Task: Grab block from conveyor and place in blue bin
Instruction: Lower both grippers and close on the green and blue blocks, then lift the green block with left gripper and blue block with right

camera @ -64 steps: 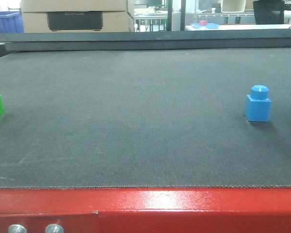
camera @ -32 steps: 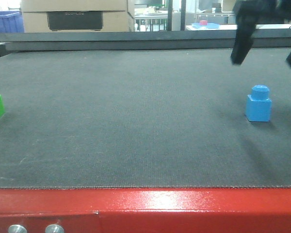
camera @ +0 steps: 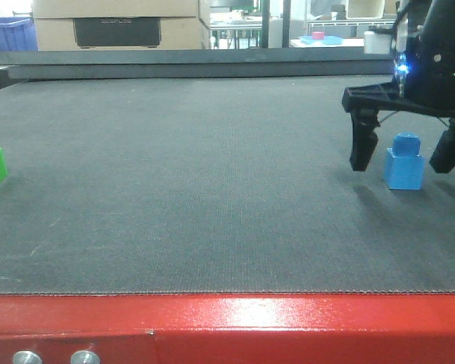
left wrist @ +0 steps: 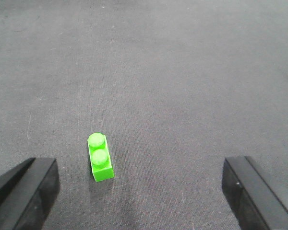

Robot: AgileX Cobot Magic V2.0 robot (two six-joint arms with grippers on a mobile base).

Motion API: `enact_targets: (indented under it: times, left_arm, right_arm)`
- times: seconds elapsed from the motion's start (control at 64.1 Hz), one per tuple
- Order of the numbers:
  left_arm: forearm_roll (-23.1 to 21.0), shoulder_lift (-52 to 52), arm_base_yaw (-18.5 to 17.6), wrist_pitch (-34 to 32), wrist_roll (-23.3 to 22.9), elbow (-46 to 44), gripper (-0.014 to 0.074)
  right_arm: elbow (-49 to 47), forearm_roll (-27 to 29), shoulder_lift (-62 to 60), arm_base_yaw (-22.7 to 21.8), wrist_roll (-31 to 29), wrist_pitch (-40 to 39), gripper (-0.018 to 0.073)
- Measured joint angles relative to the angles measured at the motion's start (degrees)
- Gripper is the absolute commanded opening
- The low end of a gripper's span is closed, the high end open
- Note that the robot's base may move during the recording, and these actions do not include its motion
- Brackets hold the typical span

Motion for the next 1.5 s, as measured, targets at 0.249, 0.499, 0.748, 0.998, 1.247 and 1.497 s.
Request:
enact_targets:
  times: [0.249, 0.499, 0.748, 0.998, 1.247, 1.497]
  left_arm:
    - [0.0, 1.6, 0.0, 3.47, 0.0, -0.46, 0.0598]
    - [0.0, 12.25, 0.17, 11.29, 0.0, -7.38, 0.0598]
    - [0.87, 28.28, 7.45, 16.77, -1.12, -18.52, 0.0598]
    - [2.01, 42.92, 9.63, 17.32, 0.64, -24.63, 0.0598]
    - [1.9, 53.83, 7.68, 14.07, 1.35, -24.99, 0.0598]
    - [2.02, 62.15, 7.68, 9.49, 1.35, -24.99, 0.0591]
  right_arm:
    - [-0.14, -0.99, 0.13, 0.0, 0.11, 0.02, -0.0161]
    - [-0.02, -1.12, -4.75, 0.5, 0.11, 0.42, -0.0153]
    - [6.48, -1.22, -17.18, 3.59, -1.63, -1.92, -0.0153]
    - [16.19, -1.22, -29.03, 6.75, -1.97, -4.74, -0.0153]
    - [19.19, -1.22, -34.49, 6.91, -1.97, -5.43, -0.0153]
    - [19.29, -1.22, -34.73, 6.91, -2.07, -6.27, -0.0153]
